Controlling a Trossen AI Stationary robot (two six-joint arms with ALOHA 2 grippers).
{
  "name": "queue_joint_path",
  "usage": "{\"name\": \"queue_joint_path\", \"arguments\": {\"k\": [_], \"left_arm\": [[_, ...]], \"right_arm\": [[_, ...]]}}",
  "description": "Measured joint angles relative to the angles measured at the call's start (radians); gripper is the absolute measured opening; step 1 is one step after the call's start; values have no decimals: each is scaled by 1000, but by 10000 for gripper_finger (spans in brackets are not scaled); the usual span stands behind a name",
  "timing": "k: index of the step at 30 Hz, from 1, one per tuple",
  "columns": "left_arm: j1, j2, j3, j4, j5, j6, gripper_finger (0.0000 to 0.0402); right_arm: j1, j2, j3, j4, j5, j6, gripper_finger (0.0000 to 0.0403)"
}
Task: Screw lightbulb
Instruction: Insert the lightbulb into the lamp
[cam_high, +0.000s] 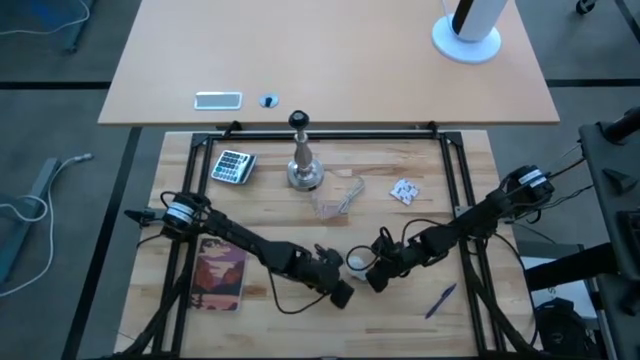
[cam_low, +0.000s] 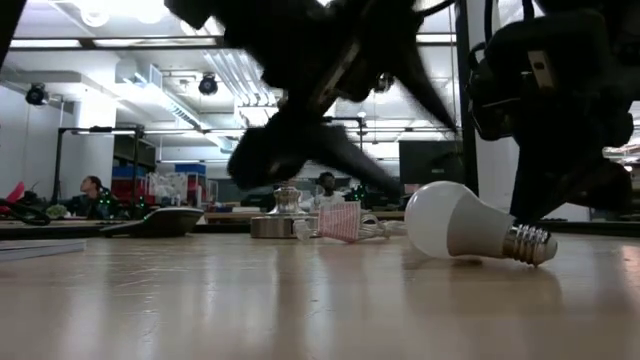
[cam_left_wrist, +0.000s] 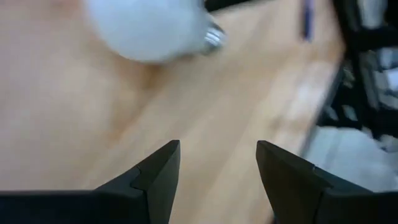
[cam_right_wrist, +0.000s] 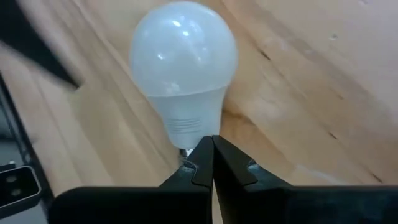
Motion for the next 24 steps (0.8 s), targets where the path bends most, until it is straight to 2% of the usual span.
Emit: {"name": "queue_joint_path", "arguments": {"k": [6,14,24], "left_arm": [[17,0,-18,5,-52,1,192],[48,13,-38,13,-96,35,175],[106,27,-63,19,-97,63,162]], "right_arm": [[0,0,0,9,0,-9,0],[1,3,-1,-80,1,-46,0],[2,18,3,38,-8,-33,0]]}}
